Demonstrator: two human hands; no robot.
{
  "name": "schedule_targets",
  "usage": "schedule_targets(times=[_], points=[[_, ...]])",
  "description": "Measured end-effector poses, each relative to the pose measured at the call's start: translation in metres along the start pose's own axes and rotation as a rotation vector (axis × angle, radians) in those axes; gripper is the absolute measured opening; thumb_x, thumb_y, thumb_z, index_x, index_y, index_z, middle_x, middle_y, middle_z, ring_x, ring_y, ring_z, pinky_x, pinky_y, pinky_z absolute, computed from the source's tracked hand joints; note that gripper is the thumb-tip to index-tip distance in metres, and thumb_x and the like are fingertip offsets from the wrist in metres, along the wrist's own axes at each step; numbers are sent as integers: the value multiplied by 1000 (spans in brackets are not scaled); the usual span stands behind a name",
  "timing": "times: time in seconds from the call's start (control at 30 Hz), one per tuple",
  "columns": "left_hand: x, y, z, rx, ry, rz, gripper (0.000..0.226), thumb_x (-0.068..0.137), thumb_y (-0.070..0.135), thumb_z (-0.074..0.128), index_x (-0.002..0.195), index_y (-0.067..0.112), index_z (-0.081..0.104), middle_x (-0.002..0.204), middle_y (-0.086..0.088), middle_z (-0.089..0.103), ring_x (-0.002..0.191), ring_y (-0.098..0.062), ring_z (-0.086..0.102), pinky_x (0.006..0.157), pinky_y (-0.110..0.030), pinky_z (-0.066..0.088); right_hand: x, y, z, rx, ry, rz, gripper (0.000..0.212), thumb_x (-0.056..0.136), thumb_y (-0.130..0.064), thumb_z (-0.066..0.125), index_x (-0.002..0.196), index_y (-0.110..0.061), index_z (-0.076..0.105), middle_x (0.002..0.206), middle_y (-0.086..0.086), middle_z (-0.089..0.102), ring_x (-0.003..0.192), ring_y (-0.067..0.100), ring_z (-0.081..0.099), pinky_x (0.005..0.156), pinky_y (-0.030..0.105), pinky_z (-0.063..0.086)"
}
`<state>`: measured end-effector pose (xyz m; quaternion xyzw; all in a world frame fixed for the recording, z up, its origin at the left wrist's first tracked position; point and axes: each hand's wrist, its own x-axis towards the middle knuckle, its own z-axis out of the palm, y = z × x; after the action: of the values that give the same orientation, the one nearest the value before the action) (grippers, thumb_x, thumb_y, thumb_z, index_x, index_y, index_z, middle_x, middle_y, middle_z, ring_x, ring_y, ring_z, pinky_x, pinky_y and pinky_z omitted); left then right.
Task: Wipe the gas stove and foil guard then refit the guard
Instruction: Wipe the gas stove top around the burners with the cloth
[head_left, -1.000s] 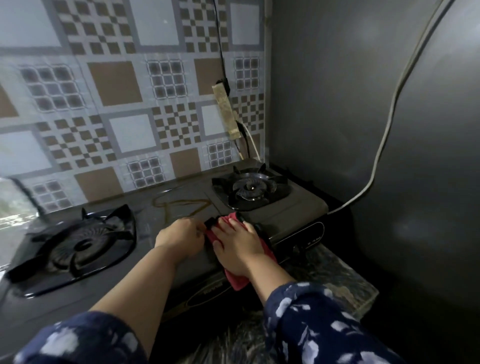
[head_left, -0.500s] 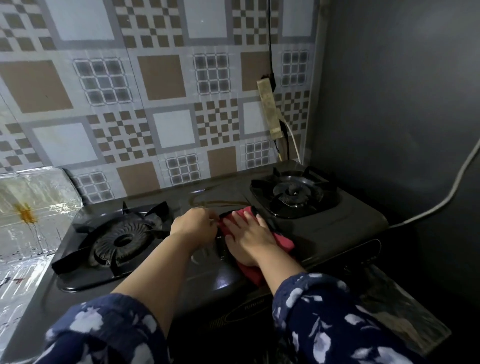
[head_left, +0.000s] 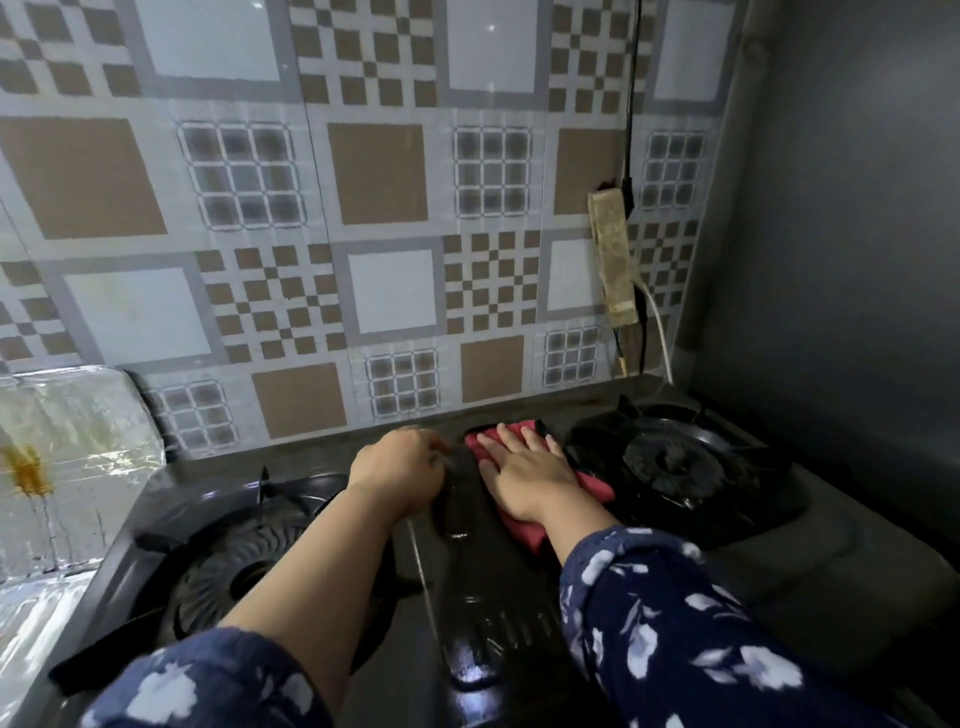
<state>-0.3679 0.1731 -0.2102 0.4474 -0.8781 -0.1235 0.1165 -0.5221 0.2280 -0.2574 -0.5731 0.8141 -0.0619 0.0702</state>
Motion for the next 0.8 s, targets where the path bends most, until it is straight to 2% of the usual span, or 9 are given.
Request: schedule_targets(times=[0.17,0.4,0.6,0.73,0.8], points=[[44,-15,4,-6,-11,4,36,87,21,47,117,33,61,124,0,62,110,-22,59,91,-38,51,51,2,-3,17,1,-34,52,99,-53,13,149,-41,14,161,-9,3,148,21,-1,118,46,-4],[77,-23,18,22,-11,57,35,87,23,46,117,35,60,123,2,63,107,-21,61,88,-41,53,96,13,-6,13,0,107,54,97,-55,10,149,-41,14,161,-6,3,148,25,-2,117,52,-7],[65,-29,10,-16,-33,-1,37,87,19,46,118,34,60,124,-2,62,109,-24,59,90,-40,51,59,-4,-4,48,-38,-13,49,99,-44,14,148,-44,11,161,-11,0,148,23,-6,118,47,-8],[44,-10,6,-90,-47,15,35,87,21,48,117,33,60,118,-2,63,101,-22,62,87,-42,54,20,-10,-2,-3,-79,-42,53,99,-44,17,150,-39,6,161,-6,-4,148,24,-8,118,46,-7],[34,-2,4,-110,-50,15,35,87,20,48,118,33,60,114,-2,65,97,-21,64,85,-41,55,5,-9,-11,56,-152,-34,57,98,-44,21,151,-36,2,161,-3,-7,148,23,-9,118,45,-8]])
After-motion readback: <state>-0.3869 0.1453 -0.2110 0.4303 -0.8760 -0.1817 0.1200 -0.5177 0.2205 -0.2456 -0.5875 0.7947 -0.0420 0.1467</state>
